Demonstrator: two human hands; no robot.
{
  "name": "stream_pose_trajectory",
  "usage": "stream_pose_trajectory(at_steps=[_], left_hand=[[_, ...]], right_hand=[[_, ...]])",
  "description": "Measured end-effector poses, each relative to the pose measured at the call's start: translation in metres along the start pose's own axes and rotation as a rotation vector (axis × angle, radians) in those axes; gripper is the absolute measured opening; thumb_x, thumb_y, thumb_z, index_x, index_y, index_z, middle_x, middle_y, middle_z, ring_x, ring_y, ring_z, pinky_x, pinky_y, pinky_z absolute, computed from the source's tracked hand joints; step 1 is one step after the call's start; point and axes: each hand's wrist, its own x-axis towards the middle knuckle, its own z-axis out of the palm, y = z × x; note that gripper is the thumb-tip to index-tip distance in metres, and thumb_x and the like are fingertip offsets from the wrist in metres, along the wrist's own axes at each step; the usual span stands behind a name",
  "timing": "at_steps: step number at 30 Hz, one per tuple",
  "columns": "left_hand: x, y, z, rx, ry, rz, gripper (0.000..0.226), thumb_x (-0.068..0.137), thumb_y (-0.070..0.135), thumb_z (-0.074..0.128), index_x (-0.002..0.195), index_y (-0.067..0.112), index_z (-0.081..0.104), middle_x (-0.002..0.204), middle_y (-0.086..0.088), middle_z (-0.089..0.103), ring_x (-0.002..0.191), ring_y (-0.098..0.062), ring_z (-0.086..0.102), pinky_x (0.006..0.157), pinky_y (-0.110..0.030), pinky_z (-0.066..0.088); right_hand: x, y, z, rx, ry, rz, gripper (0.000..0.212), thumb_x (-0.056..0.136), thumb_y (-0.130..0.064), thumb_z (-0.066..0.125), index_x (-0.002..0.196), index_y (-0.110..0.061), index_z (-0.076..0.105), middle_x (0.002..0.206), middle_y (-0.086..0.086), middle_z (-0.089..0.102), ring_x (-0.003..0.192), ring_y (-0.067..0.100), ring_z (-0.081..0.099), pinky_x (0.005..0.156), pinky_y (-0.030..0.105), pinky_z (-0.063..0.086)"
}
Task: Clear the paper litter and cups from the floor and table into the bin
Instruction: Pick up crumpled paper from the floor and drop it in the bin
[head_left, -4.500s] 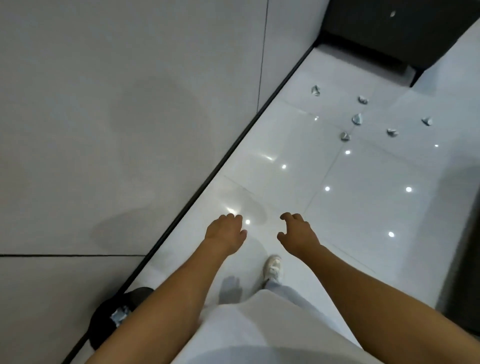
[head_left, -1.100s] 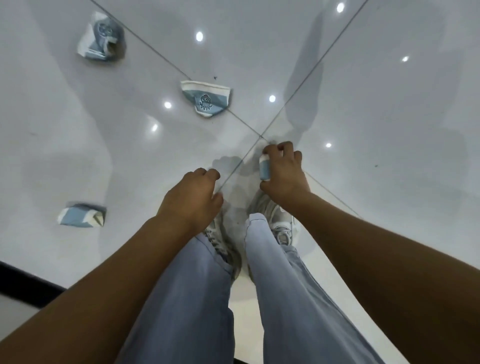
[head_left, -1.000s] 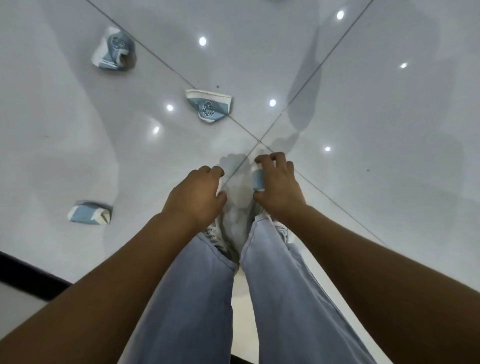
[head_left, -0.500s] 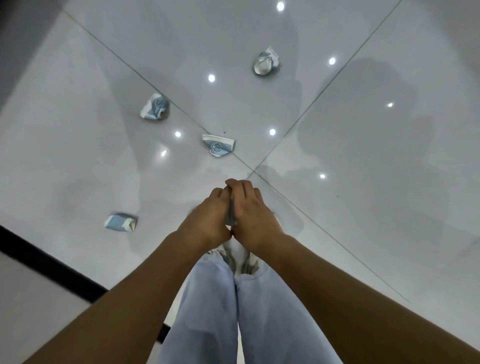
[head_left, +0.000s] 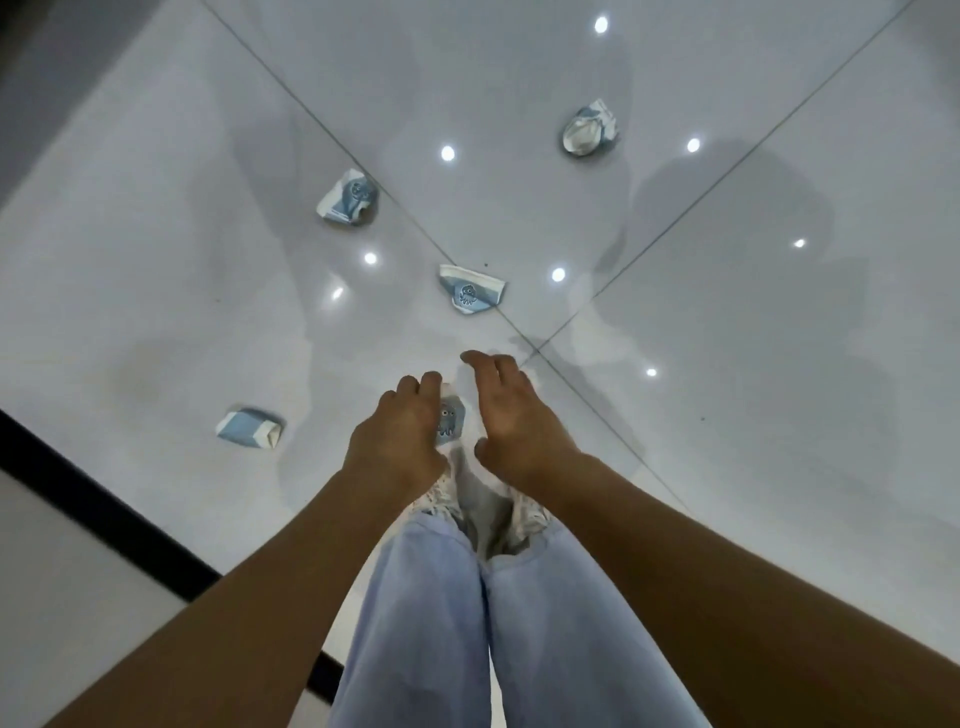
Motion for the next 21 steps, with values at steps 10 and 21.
stream_pose_trajectory(at_steps=[10, 21], left_hand=[[0.069, -0.074, 0.031, -0.014, 0.19, -0.064, 0.069, 0.074, 0.017, 0.072, 0.131, 0.007, 0.036, 0.12, -0.012, 0.045, 0.108, -0.029, 0.045, 0.081, -0.035, 0.04], [0.096, -0.086, 0.061, -0.109, 0.165, -0.046, 0.087, 0.076, 0.022, 0.075, 0.144, 0.016, 0.022, 0.125, -0.01, 0.045, 0.115, -0.026, 0.044, 0.086, -0.033, 0.043]], right_hand=[[0.156, 0.041, 0.015, -0.447, 0.147, 0.084, 0.092, 0.079, -0.012, 0.07, 0.151, -0.025, 0.014, 0.155, 0.012, 0.013, 0.136, 0.038, 0.023, 0.1, 0.044, 0.04], [0.168, 0.066, 0.045, -0.581, 0.202, 0.065, 0.075, 0.076, 0.004, 0.053, 0.139, -0.032, 0.033, 0.137, 0.005, 0.036, 0.116, 0.034, 0.038, 0.076, 0.044, 0.047]])
